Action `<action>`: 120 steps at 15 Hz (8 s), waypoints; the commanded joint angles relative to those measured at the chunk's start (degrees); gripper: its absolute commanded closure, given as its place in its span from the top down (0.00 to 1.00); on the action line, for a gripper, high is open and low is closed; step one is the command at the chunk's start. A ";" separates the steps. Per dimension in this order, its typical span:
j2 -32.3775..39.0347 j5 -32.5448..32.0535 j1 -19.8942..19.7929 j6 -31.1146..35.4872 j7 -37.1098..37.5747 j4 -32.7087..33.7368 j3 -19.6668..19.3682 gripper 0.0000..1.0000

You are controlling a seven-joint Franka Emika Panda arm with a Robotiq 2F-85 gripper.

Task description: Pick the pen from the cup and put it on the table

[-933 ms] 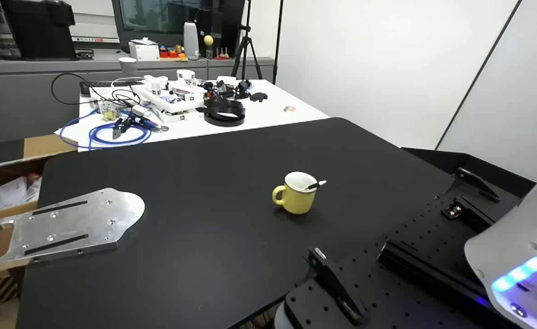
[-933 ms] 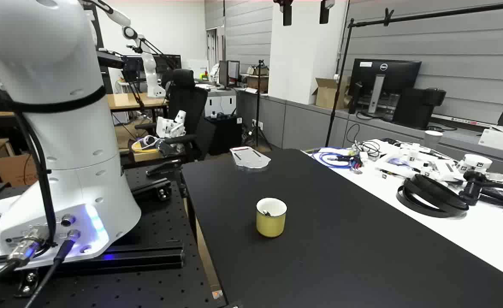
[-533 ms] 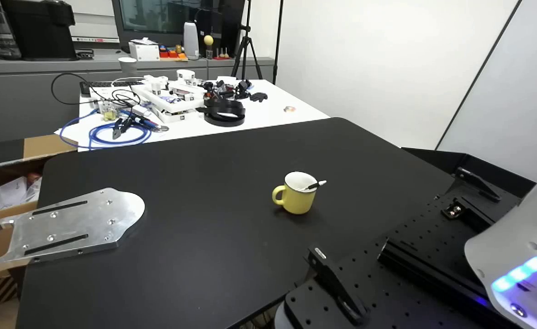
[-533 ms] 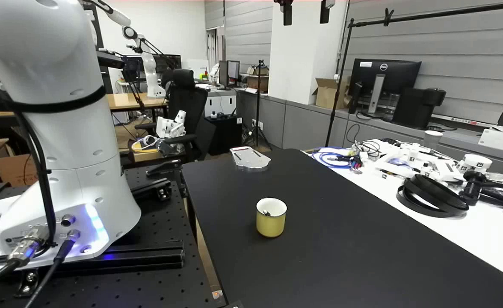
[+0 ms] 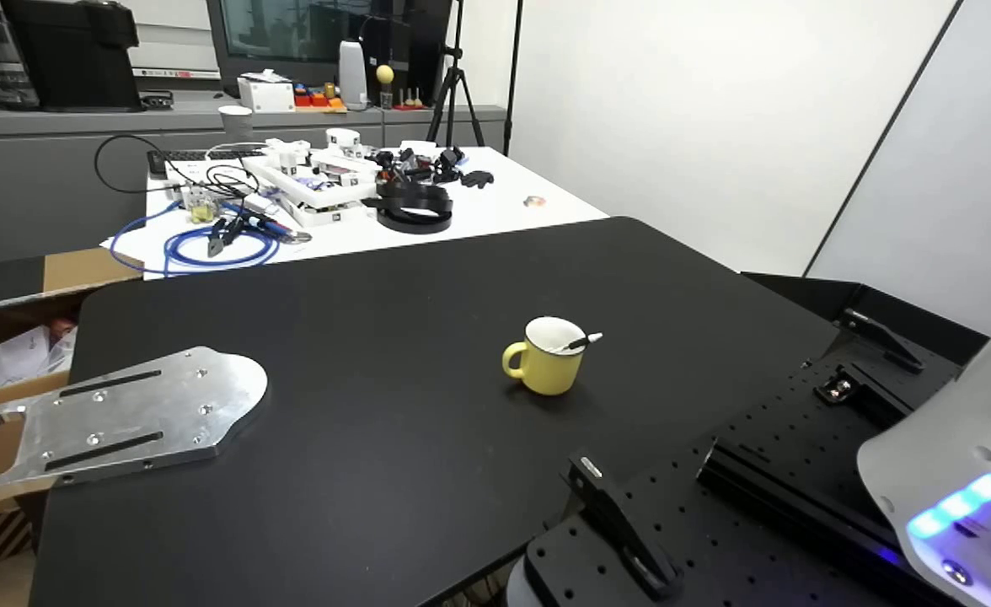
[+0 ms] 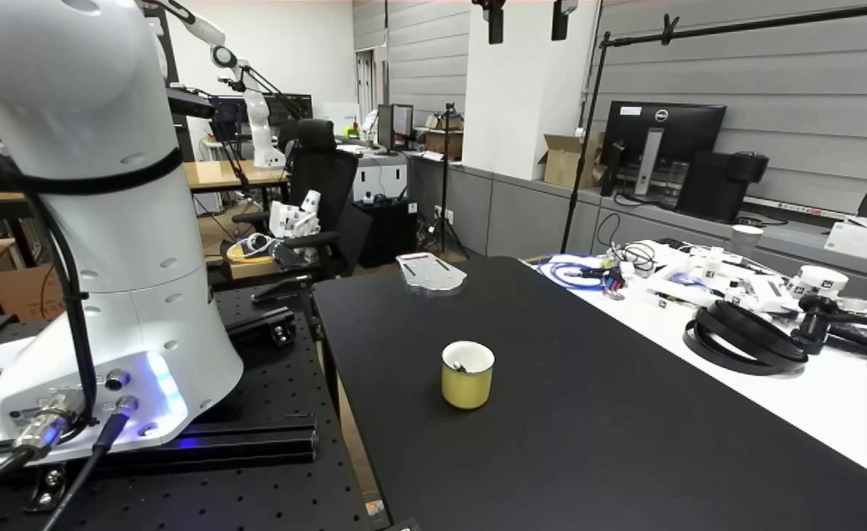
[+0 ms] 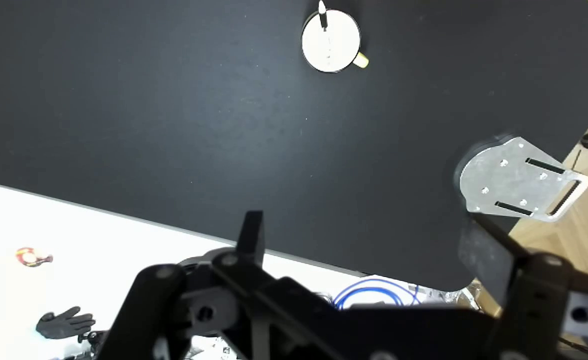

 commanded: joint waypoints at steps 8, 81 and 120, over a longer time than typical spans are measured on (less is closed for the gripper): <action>7.74 -4.42 -0.32 -6.44 -4.18 1.60 1.44 1.00; 70.82 -20.79 3.83 4.01 8.05 16.08 8.91 1.00; 54.81 -12.15 -0.97 -11.20 3.18 18.73 9.58 0.03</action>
